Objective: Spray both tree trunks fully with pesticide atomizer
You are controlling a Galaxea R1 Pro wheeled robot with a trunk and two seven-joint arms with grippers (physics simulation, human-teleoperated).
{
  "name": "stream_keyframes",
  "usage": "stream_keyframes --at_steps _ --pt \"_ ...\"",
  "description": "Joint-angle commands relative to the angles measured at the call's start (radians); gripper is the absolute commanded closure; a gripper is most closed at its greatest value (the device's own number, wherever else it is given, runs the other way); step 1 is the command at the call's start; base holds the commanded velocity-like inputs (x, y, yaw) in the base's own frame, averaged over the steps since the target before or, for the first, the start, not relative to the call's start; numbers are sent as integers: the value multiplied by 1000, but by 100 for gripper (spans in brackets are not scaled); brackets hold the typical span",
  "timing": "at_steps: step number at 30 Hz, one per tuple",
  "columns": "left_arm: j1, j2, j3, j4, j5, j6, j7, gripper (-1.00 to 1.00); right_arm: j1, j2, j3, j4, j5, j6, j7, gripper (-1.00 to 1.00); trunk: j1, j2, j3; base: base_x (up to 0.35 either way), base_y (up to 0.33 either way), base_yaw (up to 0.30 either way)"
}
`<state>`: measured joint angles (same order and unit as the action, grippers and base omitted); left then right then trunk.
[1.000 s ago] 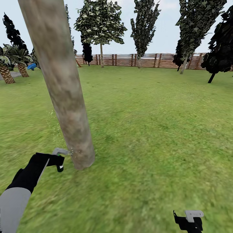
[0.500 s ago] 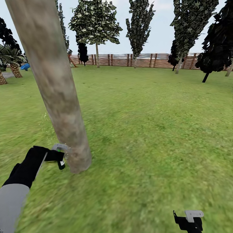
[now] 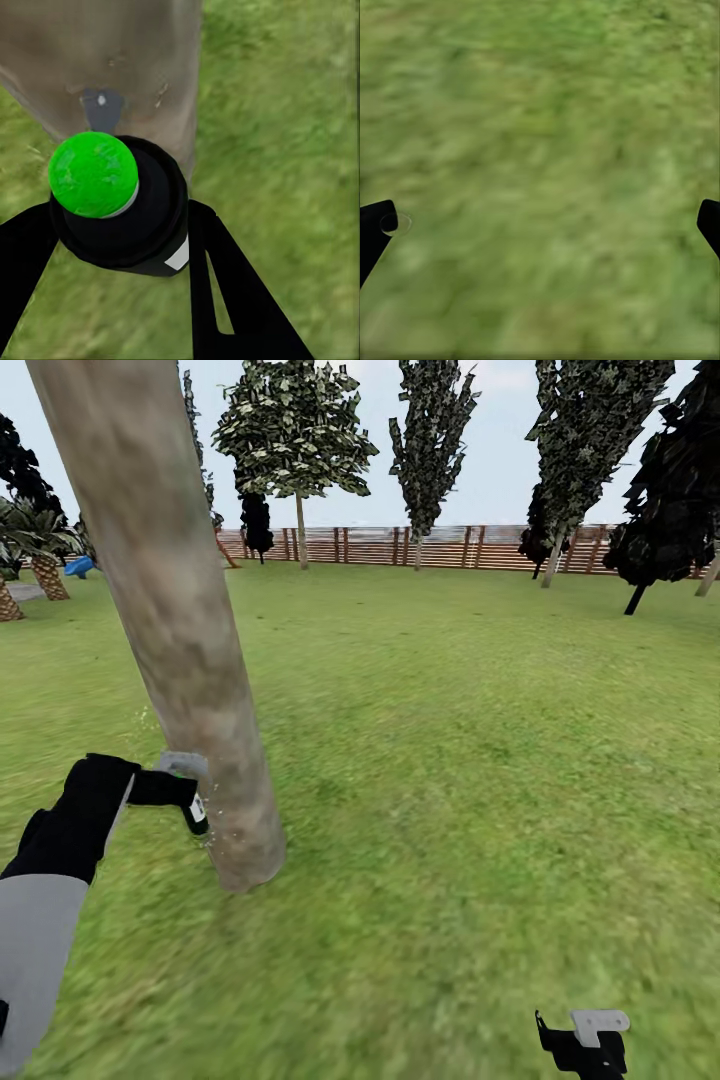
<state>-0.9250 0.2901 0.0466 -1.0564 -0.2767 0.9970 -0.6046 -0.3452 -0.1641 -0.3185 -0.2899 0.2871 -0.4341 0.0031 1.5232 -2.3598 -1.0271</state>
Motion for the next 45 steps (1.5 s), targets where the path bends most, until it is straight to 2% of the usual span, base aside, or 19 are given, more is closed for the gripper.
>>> stream_keyframes --at_steps 1,2,6,10,11,13,14,16,18,20,22,25,27,29,32,33,38,45 --pt "-8 7 0 1 0 2 -3 100 0 0 0 0 0 0 0 -100 0 0 0 0 0 0" --pt "-16 39 0 1 1 3 -6 100 0 0 0 0 0 0 0 -100 0 0 0 0 0 0" --pt "-18 91 -1 4 2 3 -33 100 0 0 0 0 0 0 0 -100 0 0 0 0 0 0" --pt "-3 101 -4 12 -2 -1 -45 100 0 0 1 0 0 0 0 -100 0 0 0 0 0 0" --pt "-2 100 -6 14 -13 -3 -46 100 0 0 1 0 0 0 0 -100 0 0 0 0 0 0" --pt "4 96 -35 16 -40 -4 -46 100 0 0 1 0 0 0 0 -100 0 0 0 0 0 0" --pt "24 92 -62 17 -46 -7 -48 100 0 0 1 0 0 0 0 -100 0 0 0 0 0 0" --pt "41 89 -75 17 -48 -7 -48 100 0 0 1 0 0 0 0 -100 0 0 0 0 0 0" --pt "34 94 -75 30 -50 -2 -48 100 0 0 1 0 0 0 0 -100 0 0 0 0 0 0" --pt "-13 100 -60 40 -52 2 -48 100 0 0 1 0 0 0 0 -100 0 0 0 0 0 0" --pt "-91 111 -55 51 -53 4 -47 100 0 0 1 0 0 0 0 -100 0 0 0 0 0 0" --pt "-110 138 -54 53 -52 4 -48 100 0 0 1 0 0 0 0 -100 0 0 0 0 0 0" --pt "-98 149 -53 53 -55 2 -46 100 0 0 1 0 0 0 0 -100 0 0 0 0 0 0" --pt "-59 151 -53 54 -59 -4 -39 100 0 0 1 0 0 0 0 -100 0 0 0 0 0 0" --pt "46 147 -52 53 -61 -15 -34 100 0 0 1 0 0 0 0 -100 0 0 0 10 -41 0" --pt "56 144 -51 53 -60 -14 -31 100 0 0 1 0 0 0 0 -100 0 0 0 56 -191 0" --pt "64 119 -51 53 -58 -14 -20 100 0 1 1 0 0 0 -1 -100 0 0 0 74 -248 147" --pt "64 111 -50 49 -58 -13 -12 100 0 2 1 0 0 0 -1 -100 0 0 0 -44 -274 273"
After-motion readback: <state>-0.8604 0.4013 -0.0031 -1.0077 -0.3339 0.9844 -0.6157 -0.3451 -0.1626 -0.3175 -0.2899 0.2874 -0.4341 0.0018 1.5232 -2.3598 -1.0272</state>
